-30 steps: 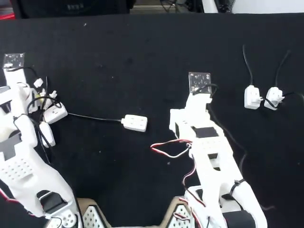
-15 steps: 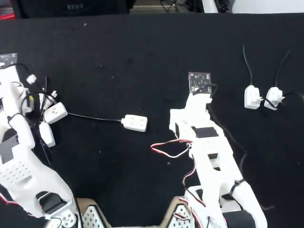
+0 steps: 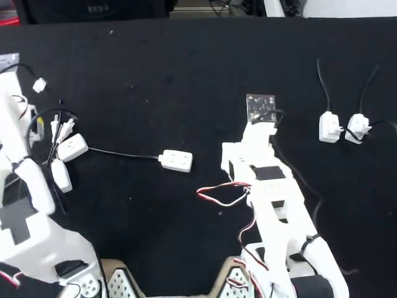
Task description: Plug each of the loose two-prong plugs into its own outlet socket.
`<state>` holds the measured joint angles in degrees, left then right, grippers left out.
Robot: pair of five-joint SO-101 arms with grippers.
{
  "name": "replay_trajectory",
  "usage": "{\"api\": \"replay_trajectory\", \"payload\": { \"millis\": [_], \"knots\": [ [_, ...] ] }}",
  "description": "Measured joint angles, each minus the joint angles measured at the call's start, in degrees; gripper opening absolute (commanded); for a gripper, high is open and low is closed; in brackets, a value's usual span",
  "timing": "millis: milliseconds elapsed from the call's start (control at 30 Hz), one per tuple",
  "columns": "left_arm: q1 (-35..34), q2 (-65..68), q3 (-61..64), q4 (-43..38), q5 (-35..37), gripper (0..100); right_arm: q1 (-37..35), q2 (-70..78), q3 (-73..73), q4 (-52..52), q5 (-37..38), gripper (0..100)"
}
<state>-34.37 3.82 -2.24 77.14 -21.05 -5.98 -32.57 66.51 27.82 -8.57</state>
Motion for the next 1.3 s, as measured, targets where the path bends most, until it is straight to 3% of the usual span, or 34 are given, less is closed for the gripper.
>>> {"api": "replay_trajectory", "payload": {
  "millis": [267, 500, 833, 1100, 1300],
  "knots": [
    [10.64, -11.6, 0.0, 12.66, 4.4, 4, 0.0, 0.0, 0.0, 0.0, 0.0, 23.0],
    [27.78, -18.73, 9.14, 12.4, 11.34, 4, 0.0, 0.0, 0.0, 0.0, 0.0, 23.0],
    [47.12, -28.48, 38.24, -8.97, 15.38, 4, 0.26, 0.0, -1.14, 3.25, 0.0, 23.0],
    [58.73, -34.37, 55.38, -31.03, 23.47, 4, 11.16, 0.0, -9.58, 22.07, 0.0, 23.0],
    [67.34, -34.37, 56.18, -40.97, 26.73, 8, 18.55, 0.0, -9.58, 24.53, 0.0, 23.0]
  ]
}}
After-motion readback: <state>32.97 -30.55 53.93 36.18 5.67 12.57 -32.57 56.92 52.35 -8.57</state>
